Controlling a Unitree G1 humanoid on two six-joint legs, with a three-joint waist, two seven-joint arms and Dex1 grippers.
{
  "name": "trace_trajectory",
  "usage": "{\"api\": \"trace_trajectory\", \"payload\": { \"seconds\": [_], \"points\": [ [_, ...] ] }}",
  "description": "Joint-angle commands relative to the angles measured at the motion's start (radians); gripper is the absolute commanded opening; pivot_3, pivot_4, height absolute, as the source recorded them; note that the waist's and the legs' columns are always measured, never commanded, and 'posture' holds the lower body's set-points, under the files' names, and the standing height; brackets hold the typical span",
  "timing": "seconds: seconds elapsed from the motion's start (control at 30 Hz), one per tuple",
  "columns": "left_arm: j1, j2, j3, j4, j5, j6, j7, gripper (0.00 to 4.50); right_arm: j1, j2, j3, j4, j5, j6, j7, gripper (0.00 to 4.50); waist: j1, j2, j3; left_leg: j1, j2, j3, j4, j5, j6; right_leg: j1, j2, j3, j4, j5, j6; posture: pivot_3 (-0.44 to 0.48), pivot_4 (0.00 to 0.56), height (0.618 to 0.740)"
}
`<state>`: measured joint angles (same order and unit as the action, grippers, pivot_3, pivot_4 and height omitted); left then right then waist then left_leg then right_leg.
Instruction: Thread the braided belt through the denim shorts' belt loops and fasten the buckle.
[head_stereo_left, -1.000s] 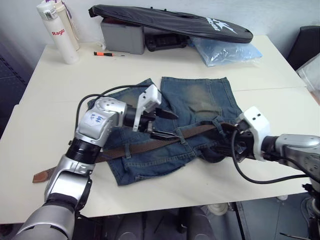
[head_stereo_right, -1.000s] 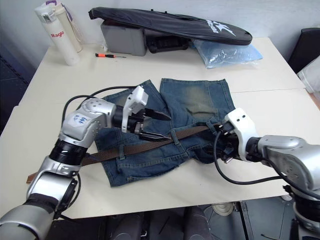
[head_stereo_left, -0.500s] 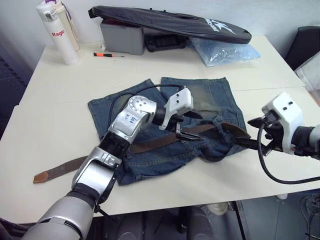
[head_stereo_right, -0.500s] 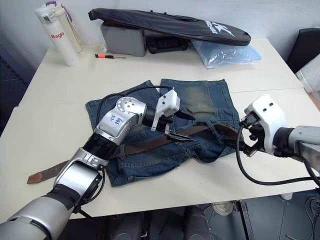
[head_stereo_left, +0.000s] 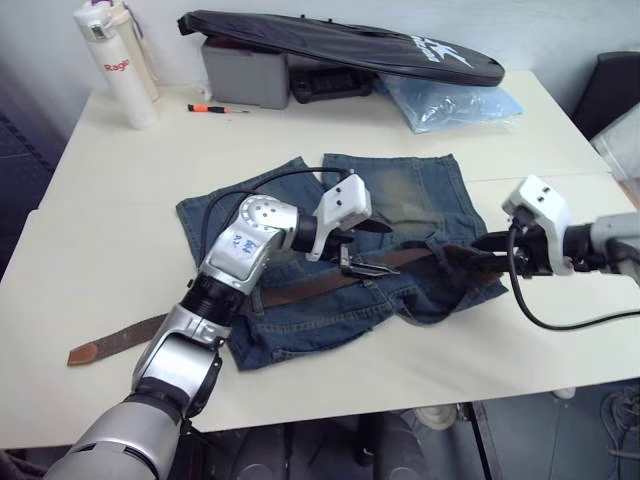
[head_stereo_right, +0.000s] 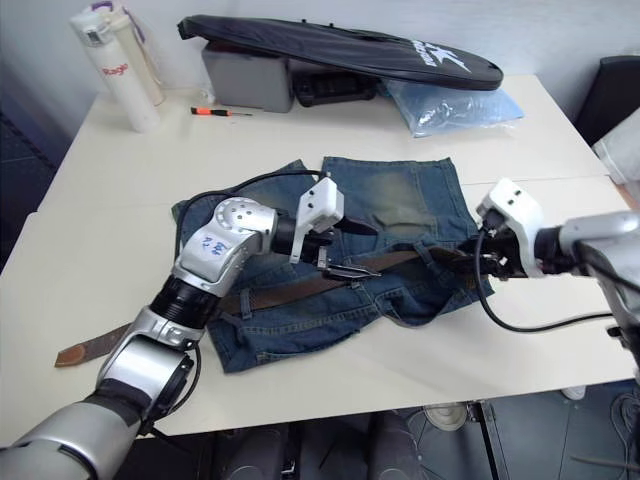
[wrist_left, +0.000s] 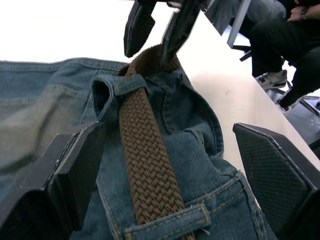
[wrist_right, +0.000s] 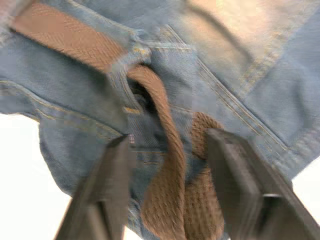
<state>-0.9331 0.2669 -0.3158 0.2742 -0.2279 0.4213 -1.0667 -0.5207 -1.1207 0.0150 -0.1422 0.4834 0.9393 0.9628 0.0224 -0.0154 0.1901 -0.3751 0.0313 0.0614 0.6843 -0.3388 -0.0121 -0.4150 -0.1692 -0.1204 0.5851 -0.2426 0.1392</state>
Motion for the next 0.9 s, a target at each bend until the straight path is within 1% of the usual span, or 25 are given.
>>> {"api": "trace_trajectory", "payload": {
  "seconds": [0.03, 0.1, 0.2, 0.3, 0.37, 0.47, 0.5, 0.57, 0.67, 0.73, 0.77, 0.83, 0.9],
  "points": [
    [0.066, -0.003, 0.025, -0.136, -0.018, 0.066, 0.057, 4.5, -0.337, 0.069, 0.284, 0.454, -0.197, -0.216, 0.378, 0.58, 0.0, 0.0, 0.0, 0.0, 0.0, 0.0, 0.0, 0.0, 0.0, 0.0, 0.0, 0.0, 0.0, 0.0, 0.0, 0.0, 0.15, 0.74],
    [0.073, -0.002, 0.029, -0.15, -0.016, 0.075, 0.068, 4.5, -0.385, 0.092, 0.319, 0.536, -0.244, -0.269, 0.394, 0.04, -0.001, 0.001, 0.0, 0.0, 0.0, 0.0, 0.0, 0.0, 0.0, 0.0, 0.0, 0.0, 0.0, 0.0, 0.0, 0.0, 0.15, 0.74],
    [0.102, 0.014, 0.038, -0.201, -0.016, 0.11, 0.09, 4.5, -0.47, 0.137, 0.352, 0.66, -0.319, -0.432, 0.432, 0.04, -0.002, 0.002, 0.001, 0.0, 0.0, 0.002, 0.001, 0.0, 0.0, 0.0, 0.0, 0.001, -0.001, 0.001, 0.001, 0.0, 0.15, 0.74],
    [0.127, 0.027, 0.043, -0.243, -0.018, 0.14, 0.106, 4.5, -0.491, 0.16, 0.339, 0.684, -0.357, -0.549, 0.444, 0.04, -0.003, 0.002, 0.001, 0.0, 0.0, 0.002, 0.0, 0.0, 0.0, -0.001, 0.0, 0.001, -0.001, 0.001, 0.001, 0.0, 0.15, 0.74],
    [0.136, 0.031, 0.044, -0.258, -0.019, 0.151, 0.112, 4.5, -0.473, 0.165, 0.315, 0.654, -0.371, -0.588, 0.414, 0.04, -0.003, 0.002, 0.001, 0.0, 0.0, 0.002, 0.0, 0.0, 0.0, -0.001, 0.0, 0.001, -0.001, 0.001, 0.001, 0.0, 0.15, 0.74],
    [0.139, 0.031, 0.041, -0.263, -0.019, 0.155, 0.117, 4.5, -0.406, 0.135, 0.284, 0.544, -0.378, -0.591, 0.401, 0.04, 0.002, 0.002, 0.001, 0.0, 0.0, 0.002, 0.001, 0.0, 0.0, 0.0, 0.0, 0.001, 0.0, 0.001, 0.001, 0.0, 0.15, 0.74],
    [0.139, 0.029, 0.039, -0.263, -0.018, 0.156, 0.117, 4.5, -0.382, 0.123, 0.27, 0.504, -0.375, -0.57, 0.402, 0.04, 0.002, 0.002, 0.001, 0.0, 0.0, 0.002, 0.001, 0.0, 0.0, 0.0, 0.0, 0.001, 0.0, 0.001, 0.001, 0.0, 0.15, 0.74],
    [0.133, 0.025, 0.028, -0.254, -0.015, 0.148, 0.107, 4.5, -0.325, 0.094, 0.222, 0.402, -0.335, -0.468, 0.403, 0.04, 0.002, 0.002, 0.001, 0.0, 0.0, 0.002, 0.001, 0.0, 0.0, 0.0, 0.0, 0.001, 0.0, 0.001, 0.001, 0.0, 0.15, 0.74],
    [0.119, 0.016, 0.019, -0.233, -0.012, 0.136, 0.097, 4.5, -0.237, 0.032, 0.15, 0.263, -0.291, -0.352, 0.403, 1.1, 0.004, 0.002, 0.001, 0.0, 0.0, 0.002, 0.001, 0.0, 0.0, 0.0, 0.0, 0.001, 0.0, 0.001, 0.001, 0.0, 0.15, 0.74],
    [0.111, 0.009, 0.017, -0.219, -0.011, 0.128, 0.092, 4.5, -0.189, 0.016, 0.082, 0.198, -0.261, -0.283, 0.359, 2.08, 0.003, 0.002, 0.001, 0.0, 0.0, 0.002, 0.001, 0.0, 0.0, 0.0, 0.0, 0.001, 0.0, 0.001, 0.001, 0.0, 0.15, 0.74],
    [0.107, 0.005, 0.015, -0.213, -0.009, 0.123, 0.09, 4.5, -0.173, 0.015, 0.044, 0.178, -0.235, -0.221, 0.335, 2.66, 0.003, 0.002, 0.001, 0.0, 0.0, 0.002, 0.001, 0.0, 0.0, 0.0, 0.0, 0.001, 0.0, 0.001, 0.001, 0.0, 0.15, 0.74],
    [0.102, -0.001, 0.011, -0.202, -0.007, 0.114, 0.085, 4.5, -0.143, 0.006, 0.0, 0.154, -0.198, -0.124, 0.319, 3.55, 0.003, 0.002, 0.001, 0.0, 0.0, 0.002, 0.002, 0.0, 0.0, 0.0, 0.0, 0.001, 0.0, 0.001, 0.0, 0.0, 0.15, 0.74],
    [0.096, -0.01, 0.007, -0.19, -0.006, 0.105, 0.08, 4.5, -0.118, 0.0, -0.009, 0.16, -0.185, -0.073, 0.314, 3.55, 0.003, 0.002, 0.001, 0.0, 0.0, 0.002, 0.002, 0.0, 0.0, 0.0, 0.0, 0.001, 0.0, 0.002, 0.0, 0.0, 0.15, 0.74]
  ]
}}
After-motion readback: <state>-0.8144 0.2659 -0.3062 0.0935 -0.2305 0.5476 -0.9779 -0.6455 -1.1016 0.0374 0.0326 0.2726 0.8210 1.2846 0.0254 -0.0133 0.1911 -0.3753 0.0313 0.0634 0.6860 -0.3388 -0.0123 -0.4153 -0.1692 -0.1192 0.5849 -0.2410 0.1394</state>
